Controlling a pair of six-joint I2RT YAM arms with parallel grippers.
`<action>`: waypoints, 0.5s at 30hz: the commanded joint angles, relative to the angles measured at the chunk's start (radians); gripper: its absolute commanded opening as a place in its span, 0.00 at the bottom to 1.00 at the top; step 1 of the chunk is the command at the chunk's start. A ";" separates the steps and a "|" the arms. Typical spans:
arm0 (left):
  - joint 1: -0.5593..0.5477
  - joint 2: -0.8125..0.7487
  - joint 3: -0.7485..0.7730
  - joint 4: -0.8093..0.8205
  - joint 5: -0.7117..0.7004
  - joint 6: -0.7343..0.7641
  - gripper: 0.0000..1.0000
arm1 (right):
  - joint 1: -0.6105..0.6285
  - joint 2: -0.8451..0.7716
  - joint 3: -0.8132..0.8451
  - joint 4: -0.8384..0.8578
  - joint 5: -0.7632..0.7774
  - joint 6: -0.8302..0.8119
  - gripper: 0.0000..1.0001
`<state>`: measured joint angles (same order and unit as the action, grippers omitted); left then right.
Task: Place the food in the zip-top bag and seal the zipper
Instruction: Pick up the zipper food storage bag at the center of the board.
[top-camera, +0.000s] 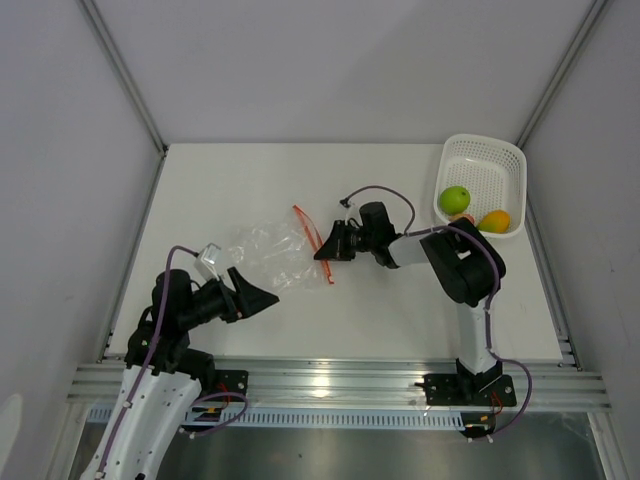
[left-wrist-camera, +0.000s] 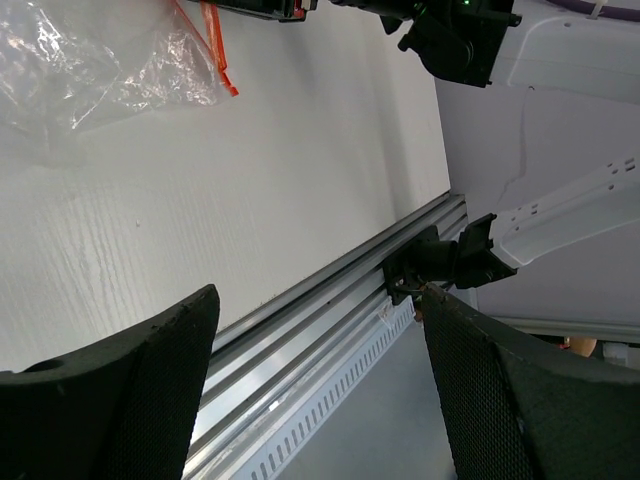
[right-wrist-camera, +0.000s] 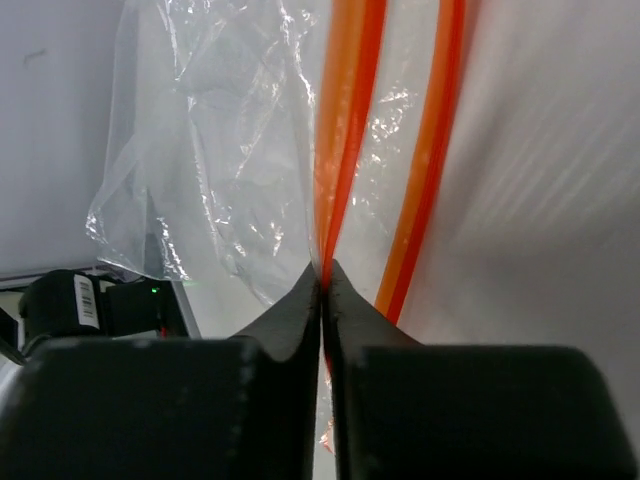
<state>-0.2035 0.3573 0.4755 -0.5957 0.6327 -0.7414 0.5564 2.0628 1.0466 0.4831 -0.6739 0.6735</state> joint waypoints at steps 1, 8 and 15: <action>-0.005 -0.008 0.040 -0.012 0.016 0.013 0.82 | 0.022 -0.030 -0.002 0.046 -0.015 0.003 0.00; -0.005 0.051 0.103 0.013 0.033 0.016 0.81 | 0.117 -0.239 0.052 -0.314 0.147 -0.244 0.00; -0.005 0.121 0.193 -0.030 -0.030 -0.012 0.84 | 0.281 -0.420 0.092 -0.627 0.439 -0.456 0.00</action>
<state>-0.2039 0.4595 0.6075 -0.6151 0.6270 -0.7414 0.7994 1.7203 1.1172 0.0238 -0.4061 0.3450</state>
